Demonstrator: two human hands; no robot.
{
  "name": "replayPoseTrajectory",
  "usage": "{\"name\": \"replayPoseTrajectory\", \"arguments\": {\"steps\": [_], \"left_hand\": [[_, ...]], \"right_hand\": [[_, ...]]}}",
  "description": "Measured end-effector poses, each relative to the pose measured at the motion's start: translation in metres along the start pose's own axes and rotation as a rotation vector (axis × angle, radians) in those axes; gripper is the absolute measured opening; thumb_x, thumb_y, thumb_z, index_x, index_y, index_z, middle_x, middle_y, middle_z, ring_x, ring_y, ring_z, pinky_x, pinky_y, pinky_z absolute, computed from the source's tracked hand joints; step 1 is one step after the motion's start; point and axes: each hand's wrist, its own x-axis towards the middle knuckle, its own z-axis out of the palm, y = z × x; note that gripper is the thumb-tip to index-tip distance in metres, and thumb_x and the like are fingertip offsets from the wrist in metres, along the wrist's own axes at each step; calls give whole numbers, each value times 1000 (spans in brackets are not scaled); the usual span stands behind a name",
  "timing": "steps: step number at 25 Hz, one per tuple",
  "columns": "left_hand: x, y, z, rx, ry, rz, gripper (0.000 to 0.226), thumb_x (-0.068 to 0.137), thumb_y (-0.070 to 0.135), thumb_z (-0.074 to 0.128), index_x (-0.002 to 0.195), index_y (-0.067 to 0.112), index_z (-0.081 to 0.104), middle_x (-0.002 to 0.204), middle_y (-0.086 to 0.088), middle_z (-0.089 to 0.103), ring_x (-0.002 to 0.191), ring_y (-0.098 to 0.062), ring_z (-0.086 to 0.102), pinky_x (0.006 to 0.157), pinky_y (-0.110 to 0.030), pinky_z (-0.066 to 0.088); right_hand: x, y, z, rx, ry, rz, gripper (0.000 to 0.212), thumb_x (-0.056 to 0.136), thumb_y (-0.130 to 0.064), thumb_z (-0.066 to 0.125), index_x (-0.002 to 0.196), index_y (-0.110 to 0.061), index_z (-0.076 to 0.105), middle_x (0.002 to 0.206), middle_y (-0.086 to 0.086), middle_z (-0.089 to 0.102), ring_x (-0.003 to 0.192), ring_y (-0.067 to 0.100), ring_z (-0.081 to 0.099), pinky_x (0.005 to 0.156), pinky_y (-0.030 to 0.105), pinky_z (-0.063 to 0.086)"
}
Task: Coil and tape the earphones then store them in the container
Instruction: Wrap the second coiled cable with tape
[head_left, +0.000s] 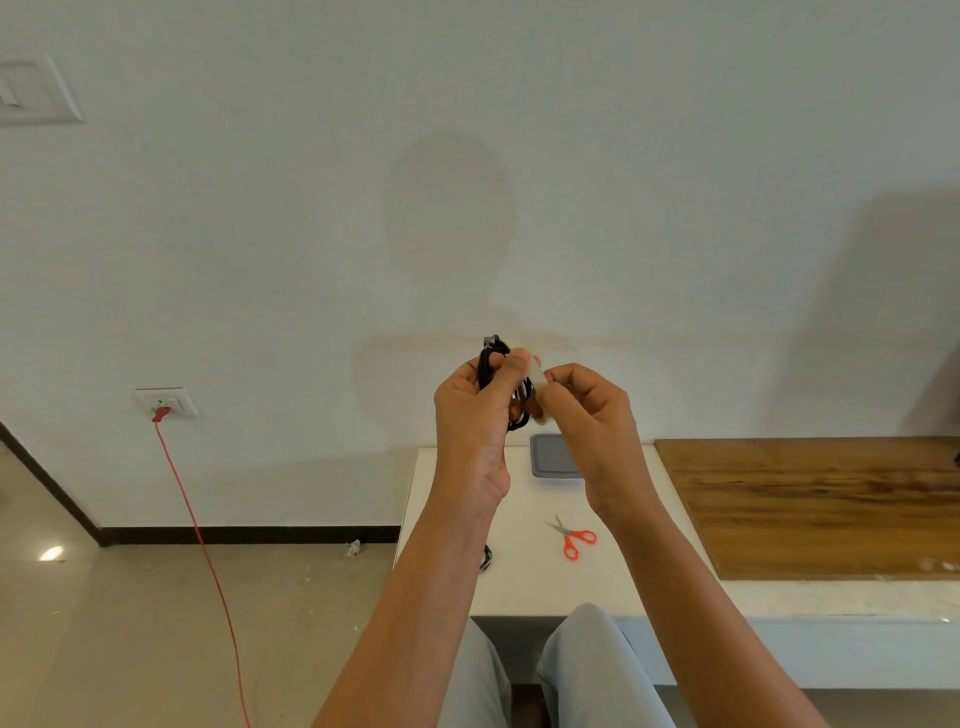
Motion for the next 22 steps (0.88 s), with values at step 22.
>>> {"name": "replayPoseTrajectory", "arguments": {"steps": [22], "left_hand": [[0, 11, -5, -61, -32, -88, 19, 84, 18, 70, 93, 1, 71, 65, 0, 56, 46, -9, 37, 46, -19, 39]], "right_hand": [[-4, -10, 0, 66, -55, 14, 22, 88, 5, 54, 97, -7, 70, 84, 3, 73, 82, 10, 68, 78, 18, 53]]}}
